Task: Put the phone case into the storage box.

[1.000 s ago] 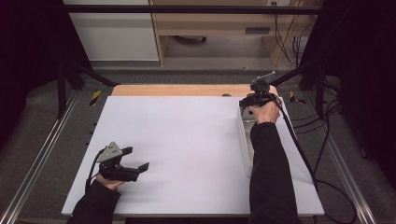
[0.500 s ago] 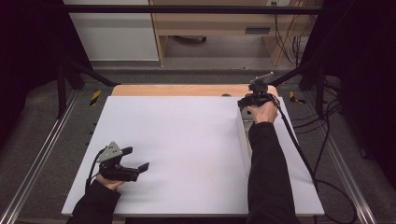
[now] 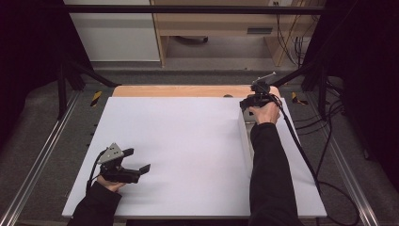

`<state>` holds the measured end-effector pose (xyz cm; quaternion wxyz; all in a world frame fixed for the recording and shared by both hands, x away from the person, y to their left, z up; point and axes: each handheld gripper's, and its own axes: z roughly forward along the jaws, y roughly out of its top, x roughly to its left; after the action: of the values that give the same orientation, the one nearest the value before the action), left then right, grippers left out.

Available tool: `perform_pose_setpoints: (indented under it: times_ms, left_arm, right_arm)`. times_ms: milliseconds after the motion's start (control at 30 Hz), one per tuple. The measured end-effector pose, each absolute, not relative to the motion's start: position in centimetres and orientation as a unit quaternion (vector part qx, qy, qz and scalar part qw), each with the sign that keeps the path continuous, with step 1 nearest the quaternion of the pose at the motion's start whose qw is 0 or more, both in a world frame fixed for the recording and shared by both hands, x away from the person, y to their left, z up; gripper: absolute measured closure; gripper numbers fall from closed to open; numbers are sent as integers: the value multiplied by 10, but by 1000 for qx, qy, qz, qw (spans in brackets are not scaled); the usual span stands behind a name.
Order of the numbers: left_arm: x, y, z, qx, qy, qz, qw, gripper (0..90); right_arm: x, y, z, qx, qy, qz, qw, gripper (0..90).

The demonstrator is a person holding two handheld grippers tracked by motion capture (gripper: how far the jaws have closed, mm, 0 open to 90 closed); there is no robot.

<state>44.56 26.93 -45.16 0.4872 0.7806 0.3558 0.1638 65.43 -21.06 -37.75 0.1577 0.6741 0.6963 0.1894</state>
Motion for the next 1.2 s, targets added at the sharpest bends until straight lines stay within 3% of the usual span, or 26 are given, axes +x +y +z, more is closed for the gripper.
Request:
perform_pose_setpoints:
  times_ms: [167,367,733,1200]
  left_arm:
    - [446,269,-452,781,356,163,487,26]
    - [446,269,-452,781,356,164,487,26]
    - [446,269,-452,781,355,163,487,26]
    - [446,269,-452,781,355,162,487,26]
  right_arm:
    - [655,-212,-378,670,700,191,157,107]
    - [656,-213,-377,662,704,197,167,5]
    - [653,-215,-371,652,700,220,190,0]
    - [634,-213,-344,581,705,332,235,0]
